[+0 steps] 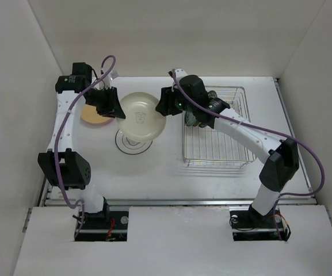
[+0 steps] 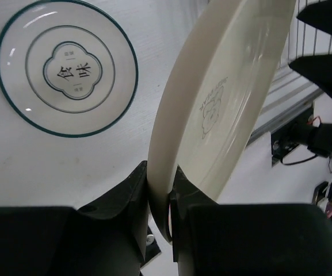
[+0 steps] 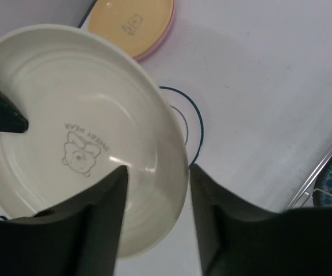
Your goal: Unload the plates from the dish rack
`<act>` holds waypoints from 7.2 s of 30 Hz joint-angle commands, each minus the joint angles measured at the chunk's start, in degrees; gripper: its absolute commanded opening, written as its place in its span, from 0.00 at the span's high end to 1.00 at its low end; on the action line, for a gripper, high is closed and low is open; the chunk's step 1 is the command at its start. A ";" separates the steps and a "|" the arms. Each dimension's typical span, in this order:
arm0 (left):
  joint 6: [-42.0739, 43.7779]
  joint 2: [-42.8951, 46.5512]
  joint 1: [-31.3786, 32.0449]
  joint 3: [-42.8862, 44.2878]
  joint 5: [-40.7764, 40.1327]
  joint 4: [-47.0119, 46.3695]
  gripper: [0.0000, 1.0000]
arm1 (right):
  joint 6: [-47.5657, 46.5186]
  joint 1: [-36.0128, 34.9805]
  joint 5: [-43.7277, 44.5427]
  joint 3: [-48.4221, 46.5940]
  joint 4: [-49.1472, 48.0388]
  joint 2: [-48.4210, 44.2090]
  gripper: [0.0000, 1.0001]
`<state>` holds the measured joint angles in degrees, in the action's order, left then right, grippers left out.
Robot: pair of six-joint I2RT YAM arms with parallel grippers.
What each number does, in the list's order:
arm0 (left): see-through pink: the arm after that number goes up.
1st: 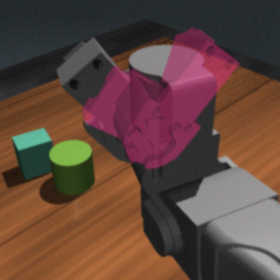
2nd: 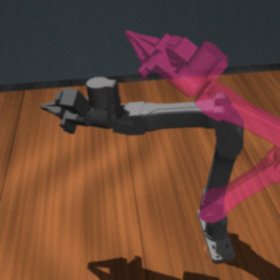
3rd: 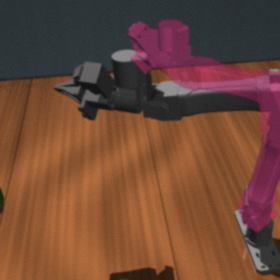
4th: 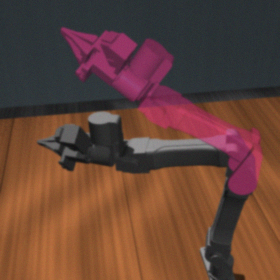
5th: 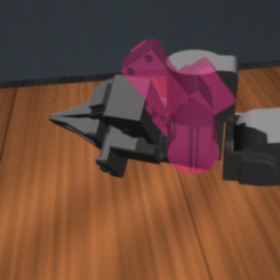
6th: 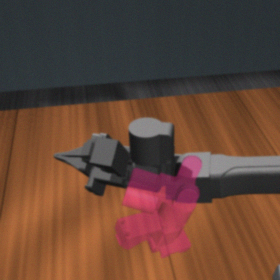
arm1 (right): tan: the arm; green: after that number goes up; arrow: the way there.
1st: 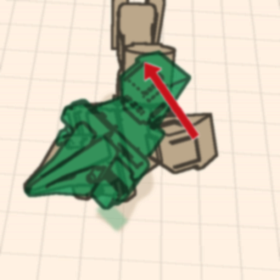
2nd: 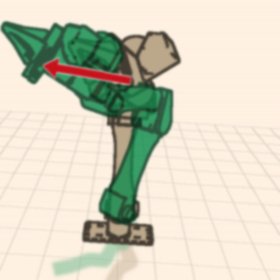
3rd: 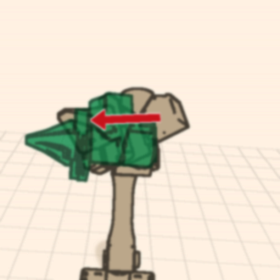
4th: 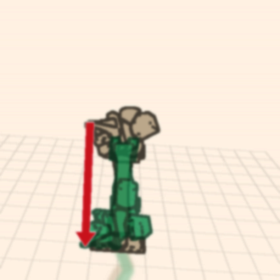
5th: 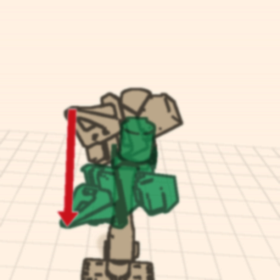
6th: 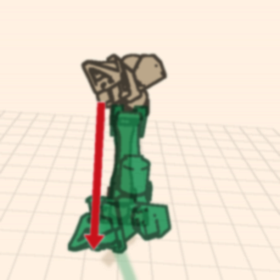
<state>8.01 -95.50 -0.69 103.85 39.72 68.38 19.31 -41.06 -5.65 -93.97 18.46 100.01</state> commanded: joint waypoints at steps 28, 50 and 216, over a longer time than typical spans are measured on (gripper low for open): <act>-26.12 -32.81 -26.56 11.45 -9.23 -24.71 1.00 | 1.52 -1.39 12.32 -2.27 3.78 -4.03 0.34; -9.94 -32.40 -17.59 14.99 -35.07 -9.40 0.41 | 1.52 -1.39 17.50 -2.88 7.20 -6.84 0.33; 0.43 -0.30 2.36 -5.24 -27.86 -1.49 0.40 | 12.95 16.44 31.93 -5.69 18.81 6.16 0.58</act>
<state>8.47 -98.67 1.76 99.26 11.33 64.66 30.87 -25.85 25.65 -97.01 37.15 105.34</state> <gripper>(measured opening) 0.593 0.424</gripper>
